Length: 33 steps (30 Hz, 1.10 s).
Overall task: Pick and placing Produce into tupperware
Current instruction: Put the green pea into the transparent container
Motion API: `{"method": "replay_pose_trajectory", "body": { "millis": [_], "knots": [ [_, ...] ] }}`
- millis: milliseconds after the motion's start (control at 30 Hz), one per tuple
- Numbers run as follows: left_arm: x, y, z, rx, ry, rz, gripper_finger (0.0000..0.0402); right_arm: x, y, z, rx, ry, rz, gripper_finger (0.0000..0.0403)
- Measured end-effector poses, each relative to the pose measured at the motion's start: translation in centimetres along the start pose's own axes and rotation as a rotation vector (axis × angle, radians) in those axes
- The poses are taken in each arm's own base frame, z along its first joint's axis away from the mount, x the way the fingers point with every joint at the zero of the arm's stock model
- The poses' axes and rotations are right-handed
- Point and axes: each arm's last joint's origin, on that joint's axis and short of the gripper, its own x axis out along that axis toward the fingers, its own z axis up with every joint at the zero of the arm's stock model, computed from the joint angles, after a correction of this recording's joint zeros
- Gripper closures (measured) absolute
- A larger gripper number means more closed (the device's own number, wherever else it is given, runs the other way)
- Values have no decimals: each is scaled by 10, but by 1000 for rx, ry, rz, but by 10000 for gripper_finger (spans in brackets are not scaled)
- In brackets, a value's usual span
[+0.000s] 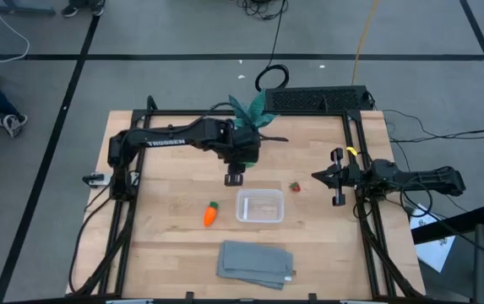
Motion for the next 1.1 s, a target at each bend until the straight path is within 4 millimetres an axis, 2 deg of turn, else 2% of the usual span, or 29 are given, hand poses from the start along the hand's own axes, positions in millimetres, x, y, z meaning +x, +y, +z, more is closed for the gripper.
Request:
{"method": "replay_pose_trajectory", "body": {
  "millis": [367,533,667,833,1100],
  "knots": [
    [3,-45,22,118,-181,-45,279,0,0,0,0,0,0,403],
    [28,-56,20,146,-237,-94,279,0,0,0,0,0,0,403],
    [54,-58,11,145,-252,-98,279,0,0,0,0,0,0,403],
    [77,-60,2,118,-291,-126,279,0,0,0,0,0,1,403],
    [92,-63,-7,73,-315,-146,279,0,0,0,0,0,1,403]
  ]
}}
